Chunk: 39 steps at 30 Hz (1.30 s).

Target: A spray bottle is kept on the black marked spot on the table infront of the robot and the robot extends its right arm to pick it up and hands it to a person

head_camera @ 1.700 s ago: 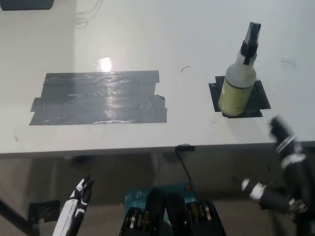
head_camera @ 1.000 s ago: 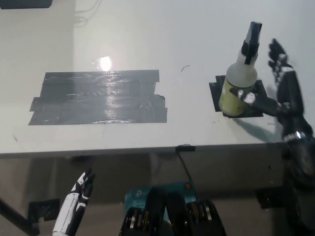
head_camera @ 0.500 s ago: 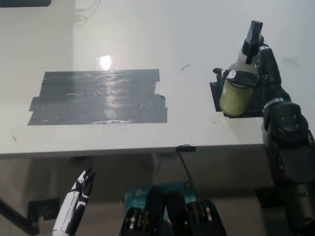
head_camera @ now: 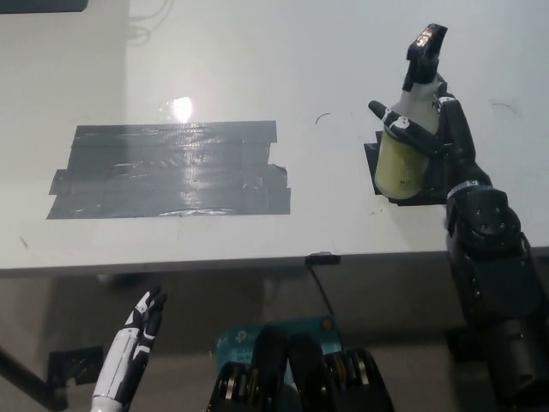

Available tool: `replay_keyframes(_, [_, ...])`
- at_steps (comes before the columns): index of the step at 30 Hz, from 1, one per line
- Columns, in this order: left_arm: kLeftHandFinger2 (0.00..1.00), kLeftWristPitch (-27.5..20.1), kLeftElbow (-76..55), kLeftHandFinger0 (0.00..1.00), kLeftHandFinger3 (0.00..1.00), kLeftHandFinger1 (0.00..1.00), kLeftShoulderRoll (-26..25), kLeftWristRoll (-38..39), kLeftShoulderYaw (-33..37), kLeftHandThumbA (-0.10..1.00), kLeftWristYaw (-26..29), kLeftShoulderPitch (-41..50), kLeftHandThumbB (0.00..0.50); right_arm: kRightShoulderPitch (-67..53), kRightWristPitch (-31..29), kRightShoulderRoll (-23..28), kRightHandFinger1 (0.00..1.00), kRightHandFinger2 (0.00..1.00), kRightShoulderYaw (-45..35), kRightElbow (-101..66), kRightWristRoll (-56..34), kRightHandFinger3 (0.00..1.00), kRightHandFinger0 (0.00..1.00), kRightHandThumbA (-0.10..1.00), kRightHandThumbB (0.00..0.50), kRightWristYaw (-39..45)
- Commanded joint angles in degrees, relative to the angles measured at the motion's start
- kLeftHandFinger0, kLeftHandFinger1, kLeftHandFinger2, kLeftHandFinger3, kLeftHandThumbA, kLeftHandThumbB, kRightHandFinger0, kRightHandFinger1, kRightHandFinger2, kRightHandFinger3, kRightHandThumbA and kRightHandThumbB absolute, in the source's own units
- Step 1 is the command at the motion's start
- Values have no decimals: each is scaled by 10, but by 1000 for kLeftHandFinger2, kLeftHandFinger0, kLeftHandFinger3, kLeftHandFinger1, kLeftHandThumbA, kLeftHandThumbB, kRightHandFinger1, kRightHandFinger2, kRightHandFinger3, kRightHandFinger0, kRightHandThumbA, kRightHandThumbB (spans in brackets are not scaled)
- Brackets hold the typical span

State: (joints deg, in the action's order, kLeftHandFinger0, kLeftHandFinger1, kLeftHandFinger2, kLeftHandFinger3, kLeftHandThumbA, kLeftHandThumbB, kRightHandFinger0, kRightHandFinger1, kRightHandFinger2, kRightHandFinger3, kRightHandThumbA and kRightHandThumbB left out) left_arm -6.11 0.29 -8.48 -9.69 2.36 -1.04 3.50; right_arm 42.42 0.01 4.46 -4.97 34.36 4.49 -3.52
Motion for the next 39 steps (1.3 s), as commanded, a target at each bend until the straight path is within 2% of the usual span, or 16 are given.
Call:
replay_keyframes(1, [1000, -9, -16, 1000, 1000, 1000, -5, 3, -5, 1000, 0, -6, 258, 0, -23, -7, 1000, 1000, 3, -27, -11, 1000, 1000, 986, 408, -4])
replay_keyframes(6, [1000, -14, -12, 1000, 1000, 1000, -5, 4, -4, 1000, 0, -9, 263, -22, -13, -5, 1000, 1000, 4, -66, -20, 1000, 1000, 1000, 390, 12])
replay_keyframes(7, [1000, -16, -11, 1000, 1000, 1000, -6, 5, -4, 1000, -1, -9, 265, -27, -14, -3, 1000, 1000, 4, -75, -22, 1000, 1000, 1000, 416, 16])
replay_keyframes(9, [1000, -18, -11, 1000, 1000, 1000, -6, 5, -4, 1000, -2, -9, 264, -31, -16, -2, 1000, 1000, 4, -82, -28, 1000, 1000, 1000, 433, 21])
replay_keyframes(12, [1000, -9, -15, 1000, 1000, 1000, -7, 0, -4, 1000, -1, -14, 258, -37, -24, 6, 1000, 1000, 6, -97, -28, 1000, 1000, 1000, 494, 27])
replay_keyframes(13, [1000, -6, -16, 1000, 1000, 1000, -7, 2, -4, 1000, -2, -14, 258, -40, -29, 9, 1000, 1000, 8, -99, -26, 1000, 1000, 1000, 500, 28])
replay_keyframes(26, [1000, -11, -12, 1000, 1000, 1000, -11, 1, -6, 1000, -1, -21, 253, -39, -72, 29, 1000, 1000, 18, -28, -20, 1000, 1000, 953, 500, 41])
replay_keyframes(31, [1000, -4, -16, 1000, 1000, 1000, -10, 2, -6, 1000, -2, -21, 264, -23, -90, 33, 1000, 1000, 17, 19, -36, 1000, 1000, 867, 500, 58])
replay_keyframes(39, [1000, -5, -16, 1000, 1000, 1000, -10, 11, -6, 1000, -7, -28, 270, -4, -89, 47, 1000, 1000, 34, 55, -29, 1000, 1000, 902, 500, 83])
